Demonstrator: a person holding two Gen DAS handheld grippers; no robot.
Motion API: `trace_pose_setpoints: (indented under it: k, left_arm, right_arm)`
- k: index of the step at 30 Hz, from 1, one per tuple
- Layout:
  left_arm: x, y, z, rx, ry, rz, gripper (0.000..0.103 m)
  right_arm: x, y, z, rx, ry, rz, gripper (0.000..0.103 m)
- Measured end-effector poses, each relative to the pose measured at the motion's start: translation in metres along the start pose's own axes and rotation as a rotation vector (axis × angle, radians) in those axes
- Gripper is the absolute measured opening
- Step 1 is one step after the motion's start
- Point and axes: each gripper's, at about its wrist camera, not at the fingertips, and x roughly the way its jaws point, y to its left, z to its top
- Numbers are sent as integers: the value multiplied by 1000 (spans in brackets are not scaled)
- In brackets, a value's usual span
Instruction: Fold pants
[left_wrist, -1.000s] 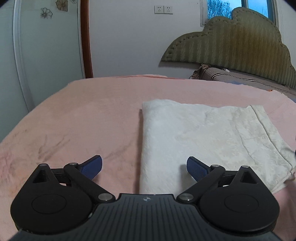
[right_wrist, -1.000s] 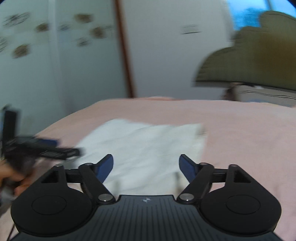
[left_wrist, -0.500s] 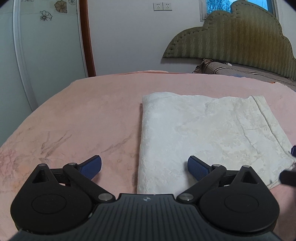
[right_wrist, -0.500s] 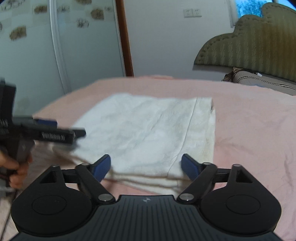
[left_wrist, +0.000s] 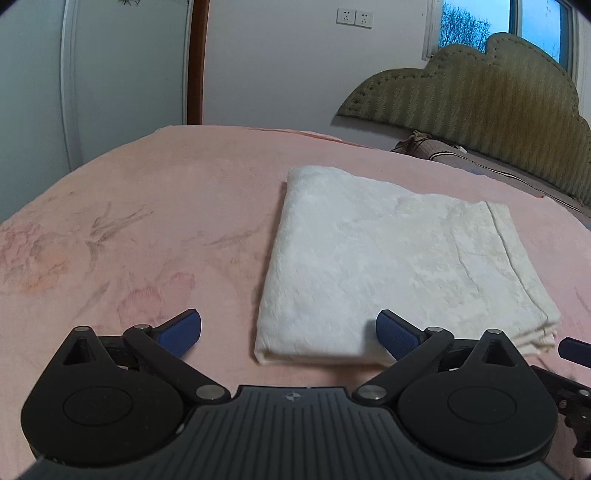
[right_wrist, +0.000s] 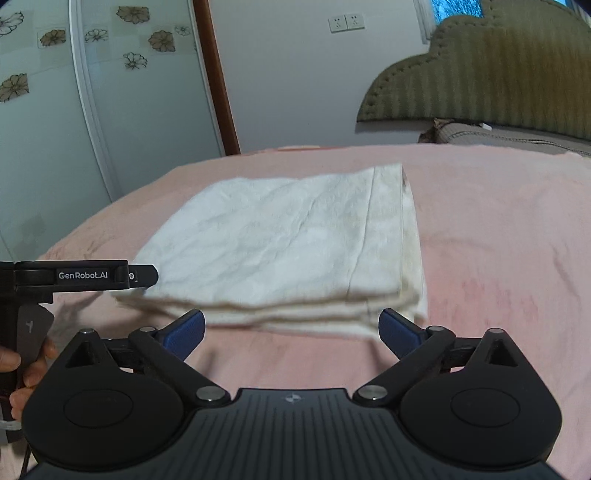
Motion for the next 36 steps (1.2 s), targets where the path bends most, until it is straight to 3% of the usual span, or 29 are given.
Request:
trace_pose_setpoints:
  k: [4, 9, 13, 21, 25, 36]
  left_arm:
    - [-9, -2, -10, 25, -2, -6, 103]
    - [-9, -7, -25, 85, 62, -27, 103]
    - [-14, -13, -35, 142, 47, -2, 103]
    - [-9, -11, -37, 139, 69, -6, 103]
    - [-11, -12, -37, 144, 68, 2, 103]
    - [-20, -7, -42, 134, 66, 0, 103]
  right_arm:
    - [-4, 6, -12, -9, 18, -16, 101]
    - [-5, 4, -17, 31, 30, -29, 103]
    - [1, 3, -19, 58, 68, -63, 103]
    - [14, 33, -23, -116, 118, -196, 103]
    - [15, 23, -22, -56, 124, -156, 103]
    - [5, 23, -26, -71, 126, -187, 103]
